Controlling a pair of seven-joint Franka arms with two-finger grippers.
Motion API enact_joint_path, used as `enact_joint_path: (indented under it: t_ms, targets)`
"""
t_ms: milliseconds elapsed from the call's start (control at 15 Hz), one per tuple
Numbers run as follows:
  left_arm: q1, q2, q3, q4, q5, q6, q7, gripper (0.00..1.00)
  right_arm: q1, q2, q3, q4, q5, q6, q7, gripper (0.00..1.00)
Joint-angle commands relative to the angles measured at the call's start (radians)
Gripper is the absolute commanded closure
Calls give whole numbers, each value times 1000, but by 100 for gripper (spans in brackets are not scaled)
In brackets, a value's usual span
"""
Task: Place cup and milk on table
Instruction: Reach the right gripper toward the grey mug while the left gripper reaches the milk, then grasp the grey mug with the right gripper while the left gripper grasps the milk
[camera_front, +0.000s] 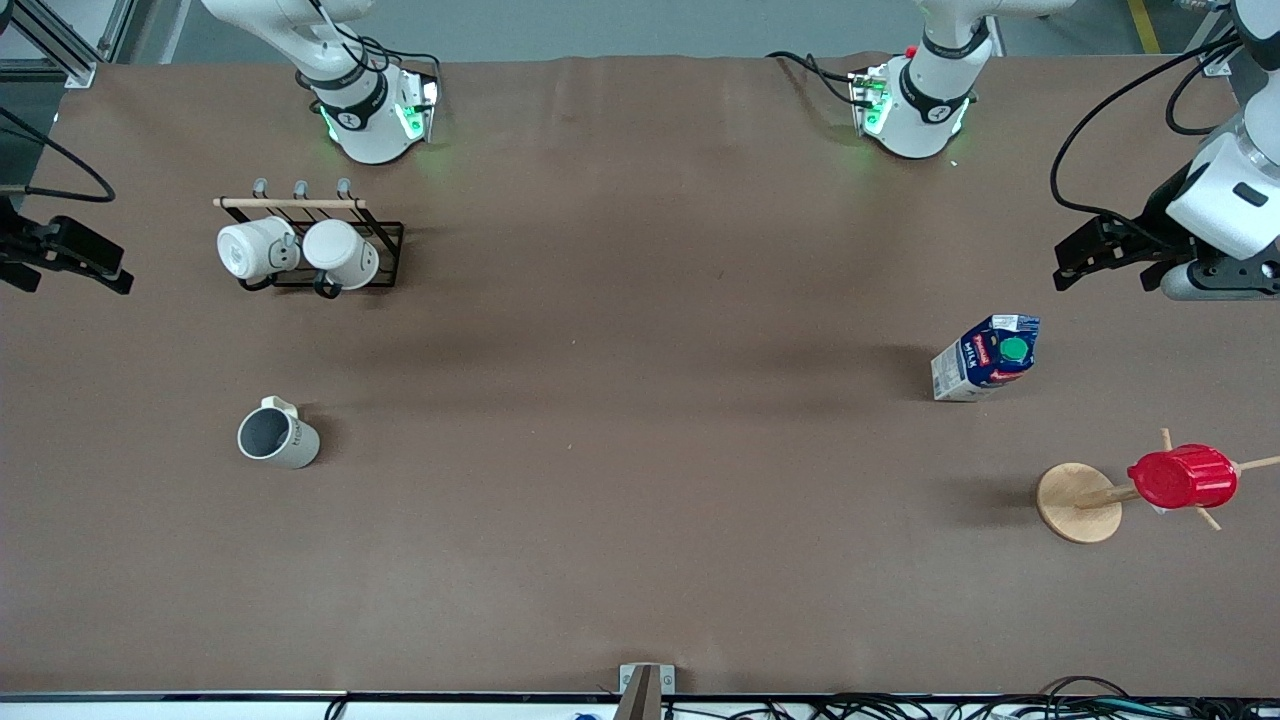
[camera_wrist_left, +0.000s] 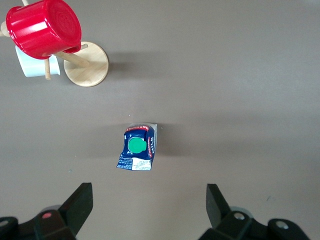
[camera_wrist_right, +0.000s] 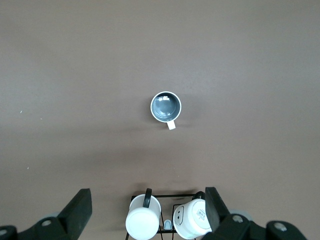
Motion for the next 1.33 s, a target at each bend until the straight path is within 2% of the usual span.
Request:
enact_joint_path:
  t_ms: [0,667,800,933,1067,1267]
  targets:
    - [0,-2,6,0,-3,15,19,0,-2,-31,3,-36,2,16,-3,0]
    - [0,50,5,3,26,50,2,0,-5,-20,1,-25,-11,13,-9,0]
    - [1,73,7,-1,28,69,-6,0,0,30,1,-28,-11,19,-8,0]
    - [6,108,7,-4,32,87,-6,0,-25,99,0,-64,-8,96,-14,0]
    - [4,143,8,-9,35,112,-7,0,-65,139,0,-152,-6,231,-112,0]
    - [7,153,7,-76,37,183,-7,0,-101,194,1,-280,-1,432,-161,0]
